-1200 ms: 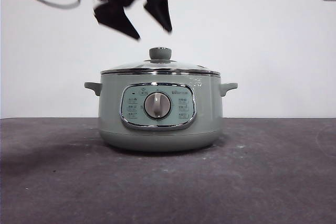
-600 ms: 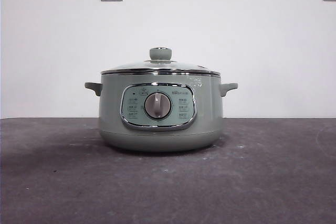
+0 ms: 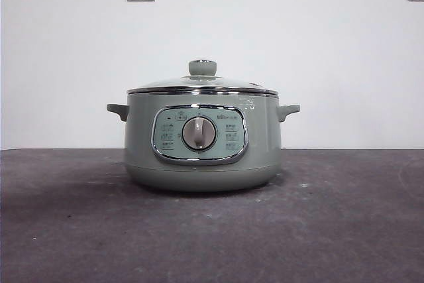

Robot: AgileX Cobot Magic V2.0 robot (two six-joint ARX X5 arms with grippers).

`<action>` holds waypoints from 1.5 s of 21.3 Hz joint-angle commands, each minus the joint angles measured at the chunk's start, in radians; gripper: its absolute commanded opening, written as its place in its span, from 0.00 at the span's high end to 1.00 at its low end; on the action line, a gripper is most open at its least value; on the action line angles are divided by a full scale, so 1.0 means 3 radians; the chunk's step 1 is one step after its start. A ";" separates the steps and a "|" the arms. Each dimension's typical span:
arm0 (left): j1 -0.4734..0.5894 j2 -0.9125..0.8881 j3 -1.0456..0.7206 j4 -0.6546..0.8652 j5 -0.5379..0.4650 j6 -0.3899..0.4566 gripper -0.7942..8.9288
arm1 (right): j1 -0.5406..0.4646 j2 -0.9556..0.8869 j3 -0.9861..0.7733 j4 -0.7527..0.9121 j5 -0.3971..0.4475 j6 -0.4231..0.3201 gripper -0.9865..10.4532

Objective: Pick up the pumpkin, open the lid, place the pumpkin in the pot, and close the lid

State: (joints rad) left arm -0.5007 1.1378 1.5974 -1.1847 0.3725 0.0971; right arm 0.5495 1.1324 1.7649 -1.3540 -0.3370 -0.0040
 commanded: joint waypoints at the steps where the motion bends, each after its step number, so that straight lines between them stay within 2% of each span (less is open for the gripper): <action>1: -0.0013 -0.0003 -0.0017 0.0003 -0.0009 0.0027 0.92 | 0.0004 -0.0010 -0.0008 -0.0050 0.0011 0.0014 0.91; 10: -0.0008 -0.0001 -0.0018 0.0025 -0.0028 0.0080 0.92 | 0.0003 -0.0048 -0.0008 -0.0050 0.0010 0.0014 0.91; 12: 0.0076 -0.0039 -0.0018 0.0392 -0.0140 0.0158 0.92 | 0.0003 -0.0048 -0.0008 -0.0050 0.0010 0.0014 0.91; 14: 0.0337 -0.0144 -0.0028 0.0830 -0.0170 0.0351 0.92 | 0.0003 -0.0048 -0.0008 -0.0051 0.0009 0.0014 0.91; 16: 0.0631 -0.0322 -0.0117 0.1208 -0.0163 0.0390 0.92 | 0.0003 -0.0048 -0.0008 -0.0050 0.0010 0.0014 0.91; 20: 0.1245 -0.0979 -0.1061 0.2296 -0.0221 0.0393 0.92 | 0.0003 -0.0048 -0.0008 -0.0051 0.0010 0.0014 0.91; 25: 0.1653 -0.2015 -0.2878 0.3534 -0.0968 0.0375 0.92 | 0.0003 -0.0069 -0.0008 -0.0050 0.0009 0.0014 0.91; 29: 0.1731 -0.2501 -0.3700 0.3873 -0.1195 0.0373 0.92 | 0.0003 -0.0070 -0.0008 -0.0051 0.0009 0.0014 0.91; 32: 0.1742 -0.2839 -0.4201 0.3950 -0.1340 0.0356 0.92 | 0.0003 -0.0076 -0.0008 -0.0050 0.0009 0.0014 0.91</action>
State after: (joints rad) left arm 0.0189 0.3077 0.3805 -0.0139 -0.0196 0.2016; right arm 0.5495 1.1133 1.7649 -1.3540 -0.3370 -0.0036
